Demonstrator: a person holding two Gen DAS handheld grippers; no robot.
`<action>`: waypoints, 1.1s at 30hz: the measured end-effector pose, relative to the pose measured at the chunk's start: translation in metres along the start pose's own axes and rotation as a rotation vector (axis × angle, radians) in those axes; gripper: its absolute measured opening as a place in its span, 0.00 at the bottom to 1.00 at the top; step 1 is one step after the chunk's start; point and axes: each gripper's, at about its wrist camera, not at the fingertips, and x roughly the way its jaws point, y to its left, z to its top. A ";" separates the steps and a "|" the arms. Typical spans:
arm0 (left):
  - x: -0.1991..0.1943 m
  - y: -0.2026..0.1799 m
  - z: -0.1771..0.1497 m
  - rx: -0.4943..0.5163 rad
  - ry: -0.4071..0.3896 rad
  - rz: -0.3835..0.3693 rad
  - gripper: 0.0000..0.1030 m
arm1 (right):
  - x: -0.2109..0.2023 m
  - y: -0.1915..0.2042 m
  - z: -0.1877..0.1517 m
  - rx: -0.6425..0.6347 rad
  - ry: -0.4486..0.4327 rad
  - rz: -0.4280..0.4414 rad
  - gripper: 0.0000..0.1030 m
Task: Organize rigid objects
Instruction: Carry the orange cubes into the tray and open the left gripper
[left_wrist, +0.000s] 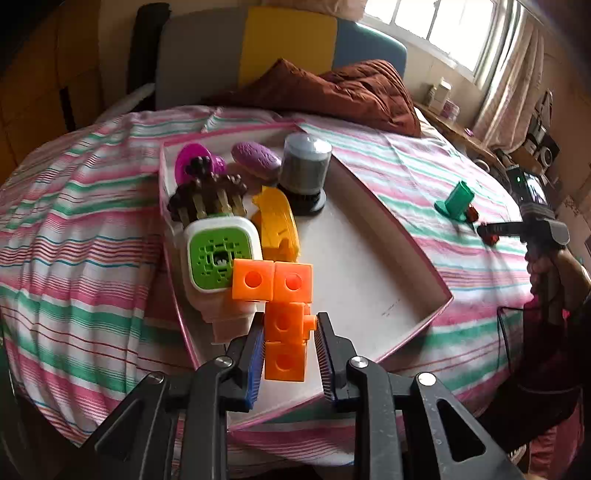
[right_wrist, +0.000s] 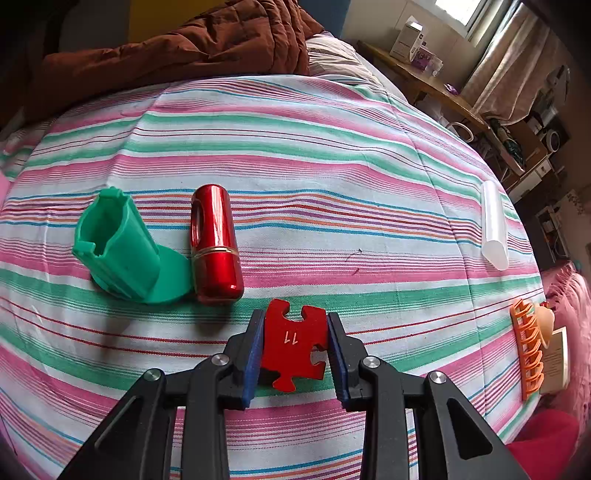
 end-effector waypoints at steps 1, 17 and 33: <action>0.001 0.000 -0.001 0.011 0.008 0.004 0.24 | 0.000 0.000 0.000 -0.001 0.000 0.000 0.32; 0.002 0.001 -0.009 0.063 0.045 -0.018 0.26 | 0.002 -0.004 0.001 -0.008 -0.003 -0.007 0.32; 0.001 0.005 -0.005 0.070 0.071 -0.006 0.24 | 0.003 -0.003 0.001 -0.010 -0.004 -0.011 0.32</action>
